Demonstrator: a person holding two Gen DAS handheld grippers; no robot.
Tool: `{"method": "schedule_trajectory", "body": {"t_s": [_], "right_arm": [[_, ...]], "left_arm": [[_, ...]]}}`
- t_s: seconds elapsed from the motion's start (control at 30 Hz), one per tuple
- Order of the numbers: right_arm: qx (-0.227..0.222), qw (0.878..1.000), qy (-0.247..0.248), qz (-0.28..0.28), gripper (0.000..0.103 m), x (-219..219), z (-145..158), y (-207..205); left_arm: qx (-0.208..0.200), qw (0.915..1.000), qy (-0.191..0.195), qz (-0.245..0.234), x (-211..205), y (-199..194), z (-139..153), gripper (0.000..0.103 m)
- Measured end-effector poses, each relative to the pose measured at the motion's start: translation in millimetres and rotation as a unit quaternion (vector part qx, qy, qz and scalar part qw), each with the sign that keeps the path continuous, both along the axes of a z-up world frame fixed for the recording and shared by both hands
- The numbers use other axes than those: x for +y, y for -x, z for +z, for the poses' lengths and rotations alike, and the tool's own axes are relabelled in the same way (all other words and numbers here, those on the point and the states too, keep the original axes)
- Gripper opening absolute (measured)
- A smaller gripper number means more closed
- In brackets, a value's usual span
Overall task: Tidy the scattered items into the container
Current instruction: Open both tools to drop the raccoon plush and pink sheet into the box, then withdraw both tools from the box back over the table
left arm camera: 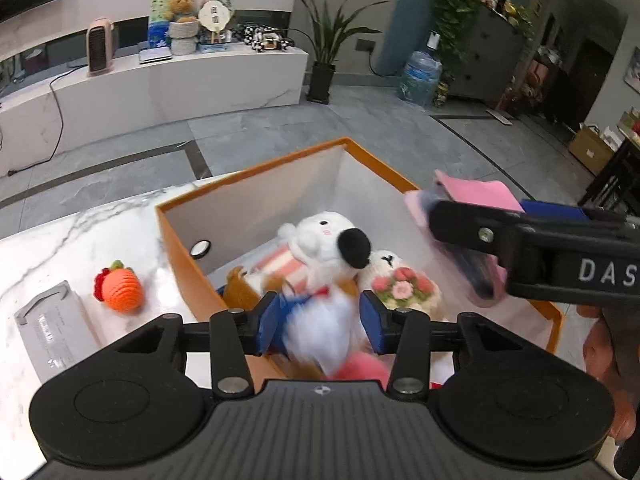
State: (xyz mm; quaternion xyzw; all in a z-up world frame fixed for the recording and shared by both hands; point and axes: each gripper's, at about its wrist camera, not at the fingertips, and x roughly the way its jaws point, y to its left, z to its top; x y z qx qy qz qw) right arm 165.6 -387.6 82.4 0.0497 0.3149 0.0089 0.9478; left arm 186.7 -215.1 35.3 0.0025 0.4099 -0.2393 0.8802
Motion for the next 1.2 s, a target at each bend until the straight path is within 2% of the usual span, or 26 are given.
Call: {"method": "schedule_trajectory", "body": {"t_s": [0.13,0.4,0.47,0.63,0.77,0.93,1.1,1.2], "right_arm": [[0.024,1.000,-0.011,0.012,0.102,-0.1,-5.3,-2.8],[0.035,0.997,-0.063,0.018,0.103,-6.4,-6.5,-4.1],[0.037,0.995,-0.091,0.016,0.103,-10.9,-7.5,-4.6],[0.005,0.995,-0.094,0.006,0.103,-9.0,-1.9,-1.5],[0.005,0.998,-0.069,-0.006,0.103,-3.0,-2.0,-2.8],[0.012,0.997,-0.071,-0.019,0.103,-5.8,-3.3,-4.7],[-0.002,0.996,-0.087,-0.024,0.103,-10.4,0.7,-2.3],[-0.003,0.996,-0.084,-0.022,0.103,-9.6,0.9,-2.0]], "left_arm": [[-0.012,0.9999,-0.003,0.007,0.8,-0.1,5.4,0.062],[-0.026,0.9995,-0.005,0.020,9.8,0.9,11.0,0.062],[-0.027,0.9994,-0.005,0.020,11.3,2.5,11.0,0.063],[-0.025,0.9996,0.000,0.014,10.9,7.6,11.6,0.063],[-0.032,0.9992,0.020,-0.013,5.9,18.1,18.9,0.063],[-0.038,0.9969,0.047,-0.050,-1.6,28.0,23.9,0.062],[-0.045,0.9940,0.071,-0.070,-6.9,33.3,23.7,0.061],[-0.049,0.9939,0.069,-0.071,-9.4,33.4,23.1,0.061]]}}
